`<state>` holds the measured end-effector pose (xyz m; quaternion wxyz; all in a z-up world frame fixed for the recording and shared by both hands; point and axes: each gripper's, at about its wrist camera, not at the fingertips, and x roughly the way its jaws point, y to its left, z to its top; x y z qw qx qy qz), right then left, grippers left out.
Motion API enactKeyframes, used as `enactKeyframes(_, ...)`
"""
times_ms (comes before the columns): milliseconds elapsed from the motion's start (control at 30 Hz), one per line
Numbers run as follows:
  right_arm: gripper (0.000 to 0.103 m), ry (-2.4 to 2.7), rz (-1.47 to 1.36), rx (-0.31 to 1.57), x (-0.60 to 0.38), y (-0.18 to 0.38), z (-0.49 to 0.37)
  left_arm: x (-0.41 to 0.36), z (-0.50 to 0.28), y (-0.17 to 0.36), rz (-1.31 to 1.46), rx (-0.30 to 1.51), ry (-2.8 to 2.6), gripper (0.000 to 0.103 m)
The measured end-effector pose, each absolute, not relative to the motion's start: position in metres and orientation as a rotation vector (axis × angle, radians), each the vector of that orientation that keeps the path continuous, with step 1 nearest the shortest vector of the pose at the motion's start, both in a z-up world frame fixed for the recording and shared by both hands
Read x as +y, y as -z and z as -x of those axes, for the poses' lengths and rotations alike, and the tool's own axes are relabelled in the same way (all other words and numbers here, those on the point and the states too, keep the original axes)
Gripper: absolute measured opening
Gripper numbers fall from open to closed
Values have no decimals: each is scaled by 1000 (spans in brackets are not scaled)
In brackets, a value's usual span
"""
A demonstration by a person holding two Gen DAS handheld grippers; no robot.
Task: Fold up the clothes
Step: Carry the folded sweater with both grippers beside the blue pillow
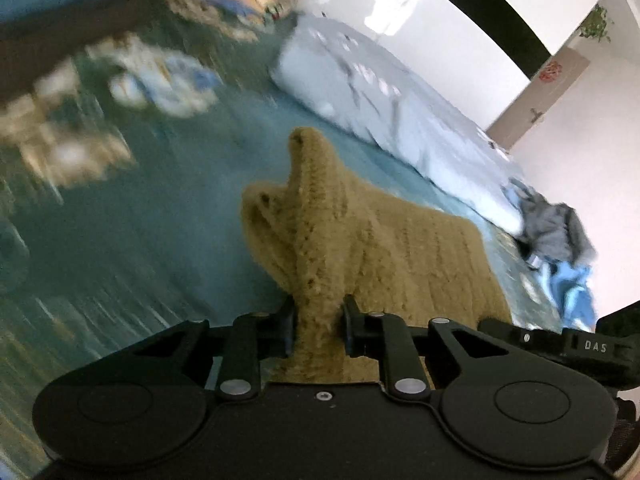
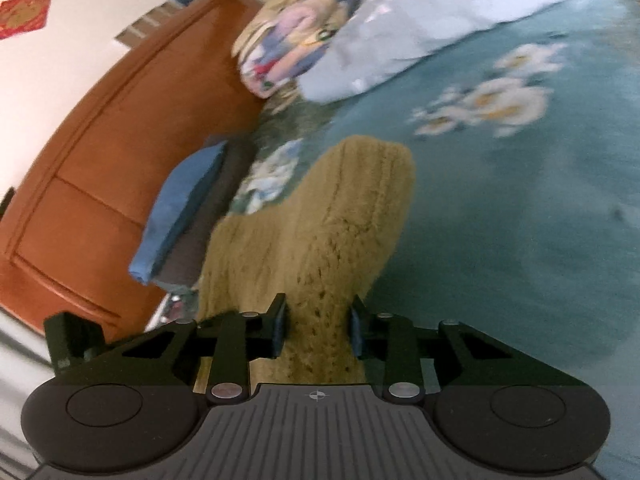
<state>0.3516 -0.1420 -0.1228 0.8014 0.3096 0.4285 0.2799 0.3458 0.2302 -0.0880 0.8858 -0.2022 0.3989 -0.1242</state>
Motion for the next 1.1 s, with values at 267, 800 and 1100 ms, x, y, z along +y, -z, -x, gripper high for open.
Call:
enactKeyframes(267, 27, -706, -679, 959, -10, 128, -442, 336, -404, 58, 308, 806, 40, 19)
enactKeyframes(800, 27, -688, -575, 1027, 122, 180, -525, 437, -500, 112, 217, 878, -224, 19)
enactKeyframes(1100, 35, -703, -524, 1015, 115, 178, -522, 438, -479, 104, 223, 811, -264, 27)
